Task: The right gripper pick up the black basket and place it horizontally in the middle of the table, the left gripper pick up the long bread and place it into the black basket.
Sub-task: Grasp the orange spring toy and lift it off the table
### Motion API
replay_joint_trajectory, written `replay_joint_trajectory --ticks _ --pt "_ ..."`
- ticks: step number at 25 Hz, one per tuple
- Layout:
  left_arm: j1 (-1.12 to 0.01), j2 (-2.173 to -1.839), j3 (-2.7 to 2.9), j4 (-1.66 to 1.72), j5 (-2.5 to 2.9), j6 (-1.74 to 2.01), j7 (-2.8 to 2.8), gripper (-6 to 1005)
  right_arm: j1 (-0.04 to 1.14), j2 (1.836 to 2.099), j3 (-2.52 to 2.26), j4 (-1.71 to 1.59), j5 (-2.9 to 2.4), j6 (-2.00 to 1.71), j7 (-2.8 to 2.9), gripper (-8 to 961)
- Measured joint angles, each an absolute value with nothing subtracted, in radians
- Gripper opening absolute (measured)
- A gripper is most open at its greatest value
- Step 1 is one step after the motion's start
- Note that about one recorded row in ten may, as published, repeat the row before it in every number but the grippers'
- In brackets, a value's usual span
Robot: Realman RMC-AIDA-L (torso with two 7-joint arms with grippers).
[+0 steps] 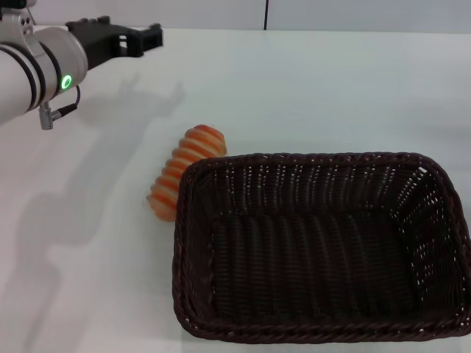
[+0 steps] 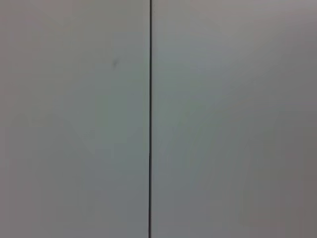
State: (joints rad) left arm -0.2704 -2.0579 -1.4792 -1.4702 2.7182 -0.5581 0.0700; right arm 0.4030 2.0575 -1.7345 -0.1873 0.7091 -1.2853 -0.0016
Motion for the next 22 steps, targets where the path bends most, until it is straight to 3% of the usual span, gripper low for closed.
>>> replay_joint_trajectory --ticks 4,10,22 --pt "-0.273 -2.058 -1.49 -1.522 2.718 -0.662 0.07 793 0.431 2.046 -1.726 -0.182 0.71 -1.24 -0.002 314" --pt "-0.386 -2.059 -1.54 -1.567 2.721 -1.022 0.071 792 0.456 2.039 -1.724 -0.181 0.703 -1.223 -0.003 313" --pt "-0.567 -2.067 -1.545 -1.392 2.719 -1.176 0.037 790 0.463 2.045 -1.729 -0.192 0.684 -1.222 -0.074 314"
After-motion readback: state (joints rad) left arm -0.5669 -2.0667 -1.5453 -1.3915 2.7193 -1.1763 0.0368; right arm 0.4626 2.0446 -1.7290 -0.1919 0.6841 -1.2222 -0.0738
